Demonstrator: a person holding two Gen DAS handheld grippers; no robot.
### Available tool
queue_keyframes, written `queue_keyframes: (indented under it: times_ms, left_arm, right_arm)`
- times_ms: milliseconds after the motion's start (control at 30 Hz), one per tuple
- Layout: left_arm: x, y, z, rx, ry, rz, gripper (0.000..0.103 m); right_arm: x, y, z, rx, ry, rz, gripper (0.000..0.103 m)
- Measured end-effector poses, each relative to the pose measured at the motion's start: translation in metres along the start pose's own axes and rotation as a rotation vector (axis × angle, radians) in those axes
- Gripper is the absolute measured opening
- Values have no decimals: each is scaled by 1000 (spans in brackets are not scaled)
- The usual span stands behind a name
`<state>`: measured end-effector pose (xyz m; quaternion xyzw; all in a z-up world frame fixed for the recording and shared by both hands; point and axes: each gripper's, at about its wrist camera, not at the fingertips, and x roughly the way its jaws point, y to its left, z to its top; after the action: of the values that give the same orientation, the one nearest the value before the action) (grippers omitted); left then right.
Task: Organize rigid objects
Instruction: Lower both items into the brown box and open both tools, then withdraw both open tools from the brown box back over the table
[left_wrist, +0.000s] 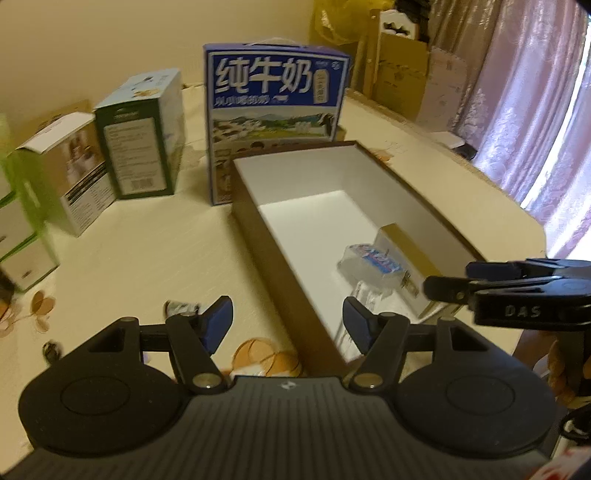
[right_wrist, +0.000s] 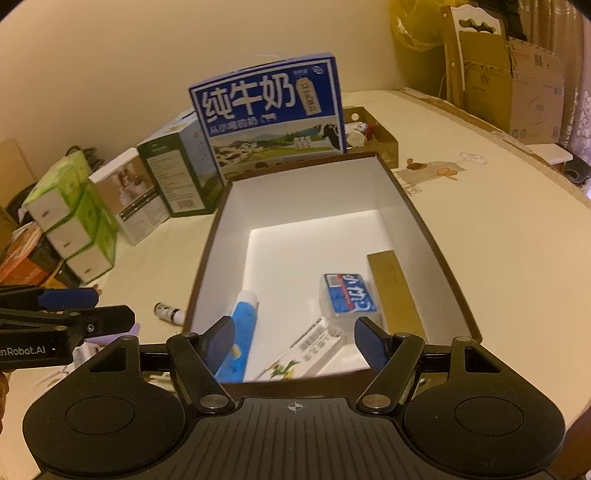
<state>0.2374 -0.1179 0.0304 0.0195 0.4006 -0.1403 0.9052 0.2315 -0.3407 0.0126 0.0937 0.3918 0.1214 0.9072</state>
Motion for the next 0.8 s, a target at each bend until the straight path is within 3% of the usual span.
queue_keyframes:
  times_ms: [633, 800]
  left_arm:
    - [-73, 39, -63, -60, -41, 116, 71]
    - [-89, 48, -77, -65, -68, 174, 78]
  right_arm:
    - [-32, 55, -42, -65, 15, 99, 69]
    - [-32, 73, -58, -96, 37, 128, 69]
